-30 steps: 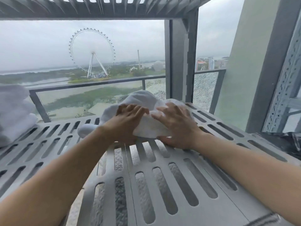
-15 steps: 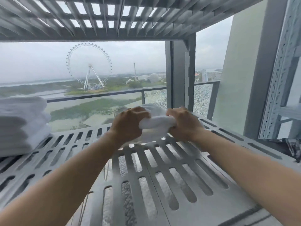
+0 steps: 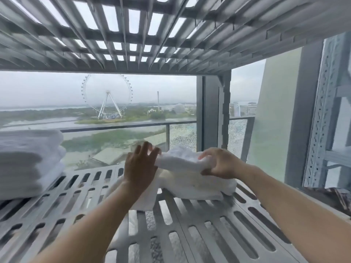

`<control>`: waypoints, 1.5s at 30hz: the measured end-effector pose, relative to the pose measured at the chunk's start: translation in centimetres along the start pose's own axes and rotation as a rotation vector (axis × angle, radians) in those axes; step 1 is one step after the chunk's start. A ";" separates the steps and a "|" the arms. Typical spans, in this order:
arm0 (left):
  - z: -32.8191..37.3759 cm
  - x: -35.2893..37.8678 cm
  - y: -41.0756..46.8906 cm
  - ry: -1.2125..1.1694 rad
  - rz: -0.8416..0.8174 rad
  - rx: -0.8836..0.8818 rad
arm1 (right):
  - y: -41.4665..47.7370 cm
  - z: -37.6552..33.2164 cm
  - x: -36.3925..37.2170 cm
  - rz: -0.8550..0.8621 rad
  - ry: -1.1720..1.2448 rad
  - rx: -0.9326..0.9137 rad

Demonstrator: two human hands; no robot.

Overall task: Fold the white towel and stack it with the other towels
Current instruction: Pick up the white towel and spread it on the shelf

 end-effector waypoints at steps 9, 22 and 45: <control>0.0 -1.6 0.5 -0.317 0.012 -0.012 | 0.2 -3.1 -0.4 0.274 -0.020 -0.098; -0.5 -2.9 3.4 0.041 -0.057 0.008 | 4.9 -4.2 -0.3 0.269 0.464 0.108; -1.2 5.1 3.3 -0.252 -0.401 0.218 | 10.1 -3.1 3.0 -0.499 -0.202 -0.086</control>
Point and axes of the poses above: each hand's wrist, its own y-axis towards the middle knuckle, its own x-axis out of the palm, z = x × y, the point moved 1 cm from there along y, towards the middle knuckle, and after that the axes turned 5 degrees about y, right-handed, at the moved point
